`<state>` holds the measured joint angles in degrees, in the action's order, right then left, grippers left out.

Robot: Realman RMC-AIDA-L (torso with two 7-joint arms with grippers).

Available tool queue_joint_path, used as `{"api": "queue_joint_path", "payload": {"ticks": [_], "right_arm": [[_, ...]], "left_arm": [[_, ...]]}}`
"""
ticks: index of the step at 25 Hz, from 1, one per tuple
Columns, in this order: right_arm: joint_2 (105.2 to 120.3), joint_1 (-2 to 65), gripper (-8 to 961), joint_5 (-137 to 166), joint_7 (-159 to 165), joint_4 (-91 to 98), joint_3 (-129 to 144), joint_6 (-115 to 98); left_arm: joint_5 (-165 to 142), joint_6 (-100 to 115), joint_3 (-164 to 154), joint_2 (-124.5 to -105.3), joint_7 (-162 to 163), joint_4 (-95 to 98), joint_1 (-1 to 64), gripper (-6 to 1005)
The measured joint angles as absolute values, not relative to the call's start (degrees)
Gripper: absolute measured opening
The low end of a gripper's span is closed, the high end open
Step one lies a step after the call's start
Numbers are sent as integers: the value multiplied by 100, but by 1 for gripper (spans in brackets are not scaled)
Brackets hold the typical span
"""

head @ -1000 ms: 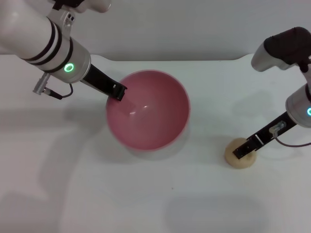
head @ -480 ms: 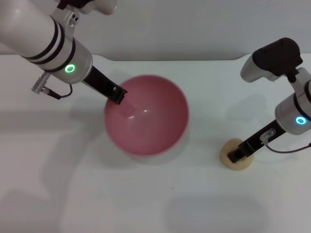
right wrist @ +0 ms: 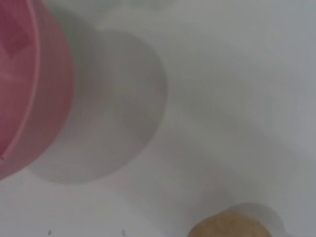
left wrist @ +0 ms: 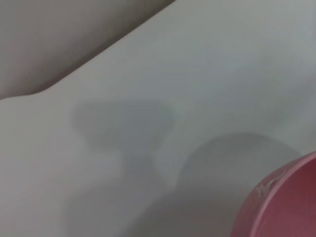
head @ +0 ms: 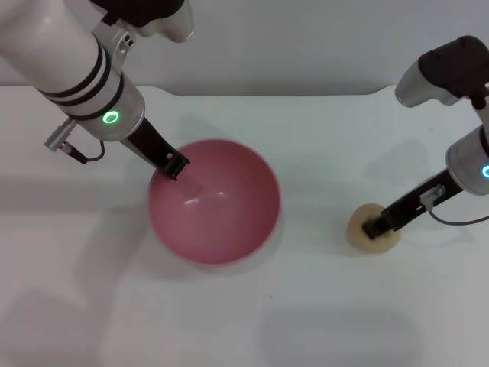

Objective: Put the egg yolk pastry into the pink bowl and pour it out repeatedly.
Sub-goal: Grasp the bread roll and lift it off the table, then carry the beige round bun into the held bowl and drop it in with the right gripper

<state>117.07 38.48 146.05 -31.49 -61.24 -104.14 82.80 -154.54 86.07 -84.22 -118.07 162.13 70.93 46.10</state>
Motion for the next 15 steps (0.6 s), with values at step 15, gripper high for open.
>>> {"api": "queue_joint_path", "payload": {"ticks": [15], "right_arm": [[11646,4255,271,13316,-3212,-8100,-10635,8911]], "left_arm": [[-15251,8559,-8983,-11870,16478,6239,5254,0]]}}
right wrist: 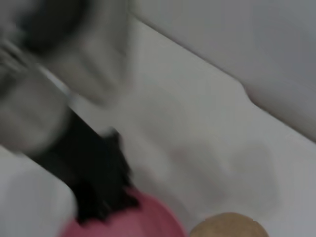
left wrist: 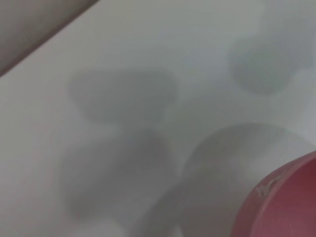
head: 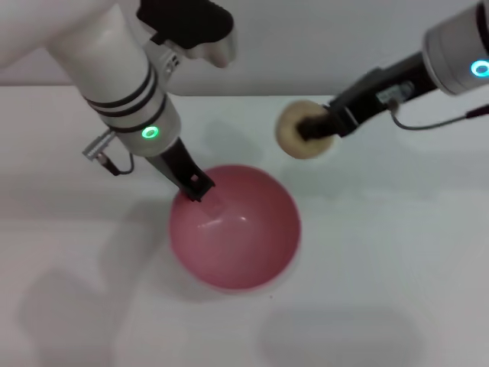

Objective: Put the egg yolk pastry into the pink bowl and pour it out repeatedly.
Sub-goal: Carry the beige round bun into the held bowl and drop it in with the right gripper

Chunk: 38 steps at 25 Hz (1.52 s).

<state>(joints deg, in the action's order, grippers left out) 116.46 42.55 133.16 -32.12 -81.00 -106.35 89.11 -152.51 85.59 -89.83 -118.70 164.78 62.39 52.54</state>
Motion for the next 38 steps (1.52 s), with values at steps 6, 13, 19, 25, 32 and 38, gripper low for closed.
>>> {"api": "queue_joint_path", "payload": {"ticks": [6,13,19,25,32,38], "right_arm": [[11691,4357,244,12940,-3266,-8053,-10300,8865],[11729,4450,200,12998,-3164,-7820,-9601,8790],[11797,4526,260,13519,-2741,-7796,-9218,8686],[11808,4560,472,13527,-2507,-7839,-9257,8757],[11798,4496,519,13507,-2327,-7903,-9480,9027],[11804,4308,518,13445,-2207,-8137,-9953,9146]], "left_arm": [[-14903,8301,-8941,-11870,16484,5992,5391,0],[-14838,8210,-8870,-11859,16487,5814,5518,0],[-14822,8193,-8788,-11842,16489,5811,5534,-1],[-14819,8183,-8709,-11835,16489,5809,5537,-1],[-14882,8085,-8594,-11810,16489,5760,5497,0],[-15016,8011,-8492,-11803,16483,5753,5470,0]]}}
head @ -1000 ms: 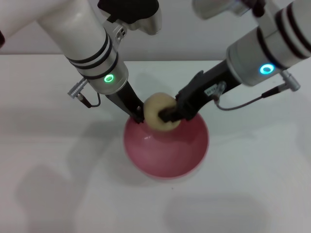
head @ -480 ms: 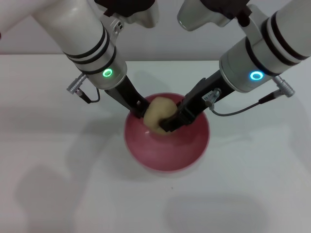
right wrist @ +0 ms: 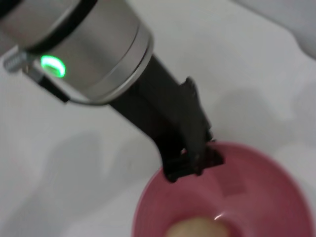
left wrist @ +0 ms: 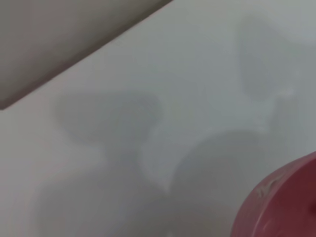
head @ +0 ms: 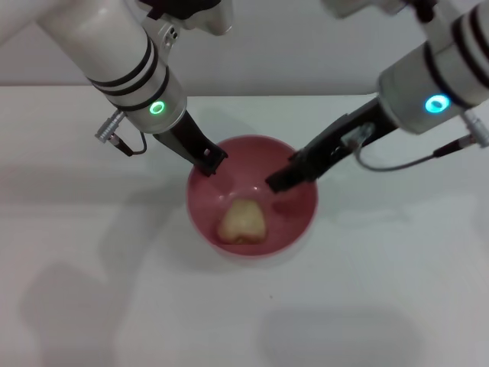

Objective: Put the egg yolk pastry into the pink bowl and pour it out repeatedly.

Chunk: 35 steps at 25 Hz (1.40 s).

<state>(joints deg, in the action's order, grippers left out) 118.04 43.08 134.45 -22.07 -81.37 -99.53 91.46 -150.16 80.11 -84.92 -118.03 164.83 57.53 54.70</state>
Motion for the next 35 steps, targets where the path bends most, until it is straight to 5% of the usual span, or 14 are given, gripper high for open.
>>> {"api": "queue_joint_path", "payload": {"ticks": [13,22,35], "right_arm": [[11536,3185,513,13601,-2325,-8467,-11493,9584],[11700,2596,506,14306,-2810,-7675,-12535,9379],[11732,2615,496,14546,-2976,-7395,-12904,9301]], "left_arm": [[-15161,6087,-8359,-11806,16077,6794,4074,-2],[-15241,4781,-9007,-11805,15798,8119,2785,-1],[-16514,1226,-11393,-11821,15154,8616,1119,-2]]}}
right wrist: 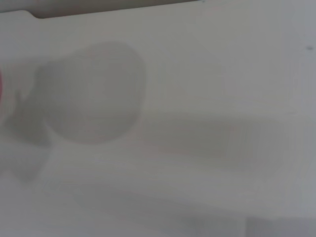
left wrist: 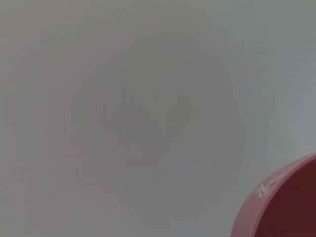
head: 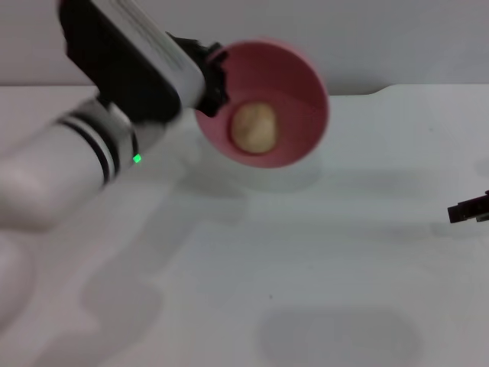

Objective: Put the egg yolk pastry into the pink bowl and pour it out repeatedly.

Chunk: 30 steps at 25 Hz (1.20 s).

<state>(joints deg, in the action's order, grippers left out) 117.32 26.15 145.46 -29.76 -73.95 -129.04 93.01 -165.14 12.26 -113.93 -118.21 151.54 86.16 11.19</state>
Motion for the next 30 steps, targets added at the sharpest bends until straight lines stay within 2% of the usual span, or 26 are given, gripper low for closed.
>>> {"api": "queue_joint_path", "payload": {"ticks": [7,9,13,26,30], "right_arm": [[11727,2632,490,14547,-2973,-7403,-12921,9297],[11726,2631,489,14550,-2973,-7407,-12925,9297],[11728,2629,486,14541,-2955,-7399,-12931,9291],[11749,2670,476,14462,-2962,-7379,-12929,9230],[11758,2811,473,14446,-2996,-7232,-12880,9226]], "left_arm": [[-16540,-1590,-12523,-11873,12519,7775,580,-1],[-16294,-2844,-13063,-11902,11245,7029,669,-1],[-15623,-3549,-13441,-11904,10453,6615,904,-1],[-14462,-3681,-13188,-11848,11039,6510,1207,-1],[-14014,-2671,-12433,-11817,11964,6861,1273,-2]]}}
